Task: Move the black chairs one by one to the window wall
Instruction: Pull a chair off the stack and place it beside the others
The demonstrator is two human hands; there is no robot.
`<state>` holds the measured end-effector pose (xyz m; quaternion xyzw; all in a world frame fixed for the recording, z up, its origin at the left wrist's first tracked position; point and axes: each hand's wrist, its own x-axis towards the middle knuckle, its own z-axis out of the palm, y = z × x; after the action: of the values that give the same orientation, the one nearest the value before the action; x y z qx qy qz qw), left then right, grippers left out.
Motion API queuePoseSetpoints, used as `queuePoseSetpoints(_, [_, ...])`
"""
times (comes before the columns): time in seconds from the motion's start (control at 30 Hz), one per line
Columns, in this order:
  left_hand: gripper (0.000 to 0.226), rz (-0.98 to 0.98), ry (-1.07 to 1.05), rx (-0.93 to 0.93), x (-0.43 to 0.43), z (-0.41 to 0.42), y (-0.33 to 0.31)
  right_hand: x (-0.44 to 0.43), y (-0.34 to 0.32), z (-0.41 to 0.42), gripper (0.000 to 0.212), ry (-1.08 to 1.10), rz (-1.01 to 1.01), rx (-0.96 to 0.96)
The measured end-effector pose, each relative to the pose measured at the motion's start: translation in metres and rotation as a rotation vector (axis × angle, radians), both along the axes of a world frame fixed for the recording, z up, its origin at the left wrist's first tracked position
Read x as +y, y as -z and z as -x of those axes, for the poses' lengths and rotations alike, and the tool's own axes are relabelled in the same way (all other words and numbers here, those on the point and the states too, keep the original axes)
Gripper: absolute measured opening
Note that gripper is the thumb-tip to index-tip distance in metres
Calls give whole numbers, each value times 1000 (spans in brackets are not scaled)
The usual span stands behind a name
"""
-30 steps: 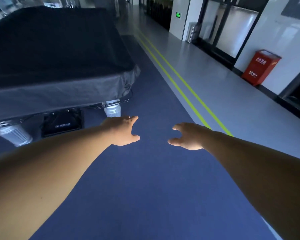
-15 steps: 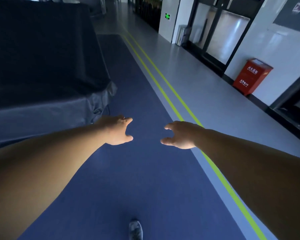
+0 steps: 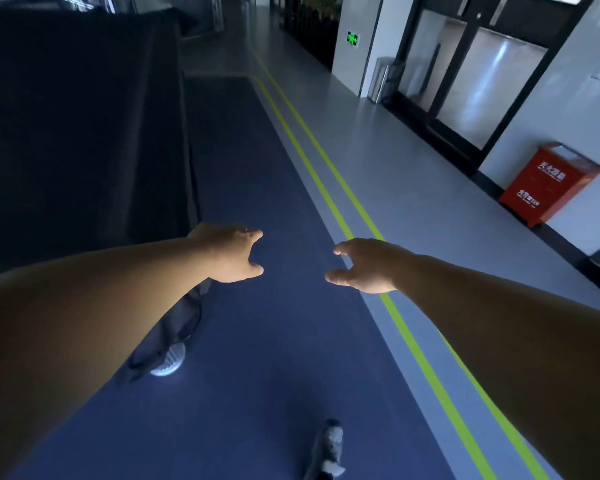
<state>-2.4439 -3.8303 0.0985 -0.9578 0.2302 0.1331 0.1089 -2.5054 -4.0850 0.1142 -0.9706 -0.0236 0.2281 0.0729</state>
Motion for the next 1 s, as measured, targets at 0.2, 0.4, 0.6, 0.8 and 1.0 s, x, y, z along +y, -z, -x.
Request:
queuePoseSetpoints(0.2, [75, -15, -53, 34, -51, -172, 6, -48, 18, -182, 79, -55, -32, 14])
queuePoseSetpoints(0.4, [77, 22, -147, 48, -74, -340, -9, -86, 4, -367, 79, -96, -8, 9])
queuePoseSetpoints(0.6, [76, 30, -199, 22, -67, -503, -19, -80, -4, -552, 79, -133, -29, -19])
queuePoseSetpoints(0.8, [76, 41, -213, 33, -47, -697, 4, -51, 11, -747, 78, -156, -17, -5])
queuePoseSetpoints(1.0, [77, 40, -237, 41, -28, -881, 5, -37, 4, -931, 78, -150, -37, -13])
